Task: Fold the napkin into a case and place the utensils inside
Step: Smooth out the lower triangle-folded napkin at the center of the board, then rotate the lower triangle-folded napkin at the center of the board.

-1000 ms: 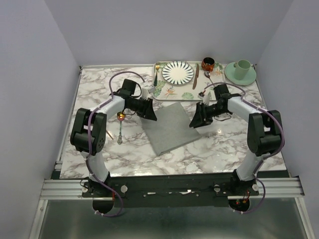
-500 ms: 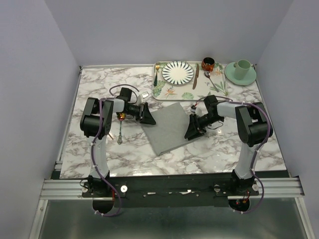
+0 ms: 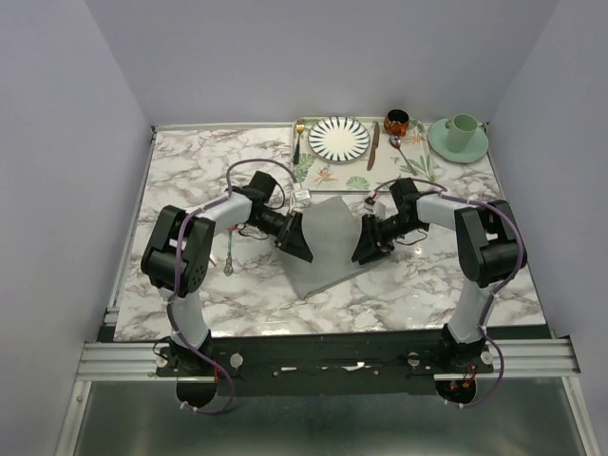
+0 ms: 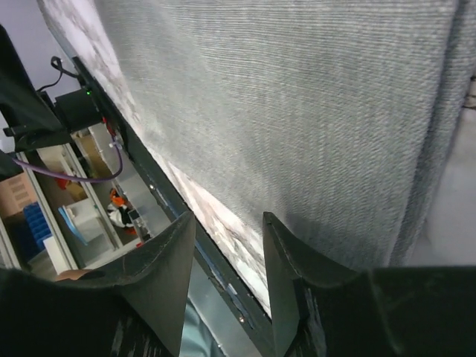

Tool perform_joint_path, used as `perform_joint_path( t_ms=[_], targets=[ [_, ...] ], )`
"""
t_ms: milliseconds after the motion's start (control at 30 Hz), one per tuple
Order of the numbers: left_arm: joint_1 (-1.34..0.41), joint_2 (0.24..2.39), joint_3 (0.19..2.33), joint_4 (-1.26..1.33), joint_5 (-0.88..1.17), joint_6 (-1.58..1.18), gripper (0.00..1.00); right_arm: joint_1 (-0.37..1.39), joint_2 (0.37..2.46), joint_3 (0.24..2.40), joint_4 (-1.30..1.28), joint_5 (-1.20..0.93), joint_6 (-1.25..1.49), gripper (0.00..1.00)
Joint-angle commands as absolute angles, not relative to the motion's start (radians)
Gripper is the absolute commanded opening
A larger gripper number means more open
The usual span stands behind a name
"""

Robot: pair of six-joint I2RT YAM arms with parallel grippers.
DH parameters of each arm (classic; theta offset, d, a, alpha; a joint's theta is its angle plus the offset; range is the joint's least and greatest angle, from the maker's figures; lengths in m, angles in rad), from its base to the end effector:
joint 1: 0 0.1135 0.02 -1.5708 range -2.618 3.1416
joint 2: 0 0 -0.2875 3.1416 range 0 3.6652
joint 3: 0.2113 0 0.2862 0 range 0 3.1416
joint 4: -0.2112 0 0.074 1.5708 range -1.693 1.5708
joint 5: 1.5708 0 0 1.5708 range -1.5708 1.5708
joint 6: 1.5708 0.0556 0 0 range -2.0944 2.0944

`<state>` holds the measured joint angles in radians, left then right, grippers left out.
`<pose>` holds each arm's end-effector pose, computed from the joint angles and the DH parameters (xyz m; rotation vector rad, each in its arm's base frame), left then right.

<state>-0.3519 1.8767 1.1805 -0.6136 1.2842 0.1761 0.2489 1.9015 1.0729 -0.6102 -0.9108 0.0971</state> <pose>0.3411 -0.1821 0.1676 0.8593 2.2700 -1.8273 0.3390 0.1315 0.1126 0.3011 -2.7701 -1.3752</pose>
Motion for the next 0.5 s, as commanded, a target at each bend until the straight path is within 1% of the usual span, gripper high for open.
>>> perform_joint_path(
  t_ms=[0, 133, 333, 467],
  targets=[
    [-0.414, 1.88, 1.082, -0.68, 1.318, 0.256, 0.51, 0.25, 1.839, 1.095, -0.606, -0.927, 0.091, 0.5],
    [-0.431, 1.942, 1.077, -0.65, 1.249, 0.25, 0.5, 0.249, 1.885, 1.126, -0.606, -0.887, 0.08, 0.5],
    [-0.429, 2.052, 1.048, -0.574, 1.122, 0.158, 0.48, 0.249, 1.966, 1.128, -0.607, -0.827, 0.071, 0.5],
    [-0.445, 2.056, 1.031, -0.525, 1.045, 0.089, 0.47, 0.249, 2.009, 1.134, -0.612, -0.77, 0.074, 0.49]
  ],
)
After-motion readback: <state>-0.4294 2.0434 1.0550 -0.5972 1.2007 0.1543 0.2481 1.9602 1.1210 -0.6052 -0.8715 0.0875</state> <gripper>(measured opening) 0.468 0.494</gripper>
